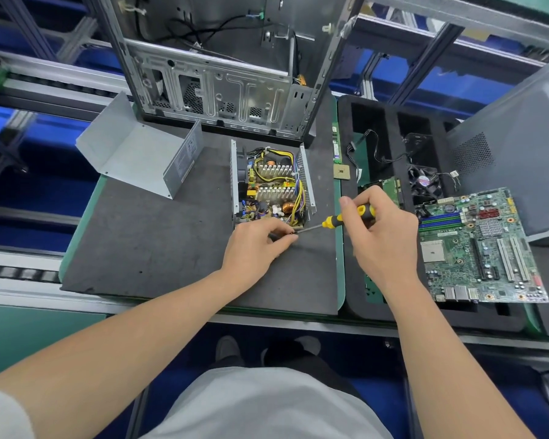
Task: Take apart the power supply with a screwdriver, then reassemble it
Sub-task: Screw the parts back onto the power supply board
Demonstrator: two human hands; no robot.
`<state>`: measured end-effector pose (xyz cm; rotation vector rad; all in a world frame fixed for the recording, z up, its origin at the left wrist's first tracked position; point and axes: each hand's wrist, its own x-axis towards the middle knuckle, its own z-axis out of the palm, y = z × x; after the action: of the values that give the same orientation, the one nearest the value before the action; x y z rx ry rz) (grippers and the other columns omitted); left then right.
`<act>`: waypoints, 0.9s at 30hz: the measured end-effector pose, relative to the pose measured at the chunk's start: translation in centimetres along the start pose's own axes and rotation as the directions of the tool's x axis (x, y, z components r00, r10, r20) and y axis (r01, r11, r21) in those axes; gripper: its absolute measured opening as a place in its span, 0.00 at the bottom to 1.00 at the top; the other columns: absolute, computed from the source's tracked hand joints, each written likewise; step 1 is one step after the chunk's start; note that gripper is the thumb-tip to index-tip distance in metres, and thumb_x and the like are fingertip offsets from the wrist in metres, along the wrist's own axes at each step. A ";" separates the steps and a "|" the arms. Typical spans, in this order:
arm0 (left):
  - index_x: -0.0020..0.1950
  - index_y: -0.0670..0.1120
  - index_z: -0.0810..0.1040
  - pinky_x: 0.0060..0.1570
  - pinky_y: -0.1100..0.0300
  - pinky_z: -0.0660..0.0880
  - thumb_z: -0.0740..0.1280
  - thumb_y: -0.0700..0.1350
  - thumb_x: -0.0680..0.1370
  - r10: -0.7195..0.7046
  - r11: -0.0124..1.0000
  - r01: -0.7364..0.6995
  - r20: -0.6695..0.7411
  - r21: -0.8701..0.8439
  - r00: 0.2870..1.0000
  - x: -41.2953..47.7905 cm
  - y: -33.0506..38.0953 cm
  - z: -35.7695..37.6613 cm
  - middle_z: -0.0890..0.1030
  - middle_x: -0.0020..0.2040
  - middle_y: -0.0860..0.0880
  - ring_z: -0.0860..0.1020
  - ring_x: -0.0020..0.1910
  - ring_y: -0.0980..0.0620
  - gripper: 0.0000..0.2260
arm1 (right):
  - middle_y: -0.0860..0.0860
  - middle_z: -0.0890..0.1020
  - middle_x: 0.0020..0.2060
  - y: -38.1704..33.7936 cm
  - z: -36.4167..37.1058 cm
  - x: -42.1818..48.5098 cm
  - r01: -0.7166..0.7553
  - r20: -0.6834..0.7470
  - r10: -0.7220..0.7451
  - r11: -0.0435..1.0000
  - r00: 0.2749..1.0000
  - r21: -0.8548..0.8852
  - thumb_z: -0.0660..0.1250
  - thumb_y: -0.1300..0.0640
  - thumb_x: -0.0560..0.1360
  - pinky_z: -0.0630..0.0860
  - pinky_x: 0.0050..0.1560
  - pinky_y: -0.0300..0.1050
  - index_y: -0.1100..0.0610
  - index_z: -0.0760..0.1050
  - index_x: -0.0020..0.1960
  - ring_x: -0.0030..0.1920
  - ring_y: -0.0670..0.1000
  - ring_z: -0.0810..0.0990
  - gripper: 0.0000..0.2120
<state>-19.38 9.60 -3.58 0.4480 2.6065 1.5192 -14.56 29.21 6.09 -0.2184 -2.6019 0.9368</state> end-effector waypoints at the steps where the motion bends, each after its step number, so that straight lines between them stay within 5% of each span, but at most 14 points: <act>1: 0.50 0.55 0.87 0.45 0.54 0.83 0.76 0.51 0.77 0.007 1.000 -0.007 0.003 0.004 1.000 0.0 0.0 0.0 0.80 0.35 0.66 0.81 0.33 0.62 0.03 | 0.46 0.75 0.26 0.0 0.0 0.0 0.000 0.003 0.000 1.000 1.000 0.003 0.68 0.49 0.83 0.66 0.31 0.47 0.53 0.73 0.42 0.27 0.51 0.70 0.13; 7: 0.51 0.54 0.87 0.44 0.52 0.83 0.75 0.50 0.78 0.046 0.998 -0.047 0.036 0.029 0.998 0.2 0.0 -0.1 0.81 0.38 0.63 0.81 0.33 0.61 0.03 | 0.44 0.78 0.27 0.2 -0.2 0.0 0.011 0.015 -0.011 1.000 1.000 0.014 0.67 0.48 0.83 0.68 0.31 0.44 0.53 0.73 0.42 0.27 0.51 0.71 0.13; 12: 0.50 0.54 0.86 0.42 0.53 0.82 0.75 0.49 0.78 0.059 0.997 -0.060 0.041 0.042 0.997 0.3 -0.1 0.0 0.79 0.36 0.67 0.80 0.33 0.60 0.02 | 0.32 0.78 0.30 0.1 -0.2 0.0 0.019 0.044 -0.020 1.000 0.999 0.007 0.67 0.49 0.83 0.63 0.30 0.36 0.53 0.72 0.43 0.27 0.50 0.71 0.13; 17: 0.52 0.54 0.86 0.42 0.54 0.82 0.74 0.49 0.79 0.079 0.994 -0.084 0.078 0.071 0.994 0.4 -0.3 -0.2 0.81 0.41 0.63 0.78 0.34 0.59 0.03 | 0.44 0.75 0.26 0.3 -0.8 0.4 0.050 0.101 -0.049 0.999 0.994 -0.016 0.67 0.49 0.83 0.63 0.30 0.37 0.54 0.73 0.44 0.29 0.51 0.71 0.12; 27: 0.52 0.49 0.85 0.44 0.54 0.80 0.73 0.48 0.79 0.144 0.980 -0.162 0.151 0.114 0.978 0.7 -0.6 -0.1 0.83 0.44 0.56 0.78 0.38 0.57 0.04 | 0.46 0.76 0.27 0.5 -0.4 0.2 0.117 0.123 -0.111 0.992 0.986 -0.042 0.67 0.47 0.83 0.66 0.30 0.38 0.51 0.71 0.44 0.30 0.49 0.73 0.12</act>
<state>-20.19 9.45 -4.06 0.7563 2.6177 1.3127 -14.55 29.88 6.17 -0.0246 -2.7170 0.8719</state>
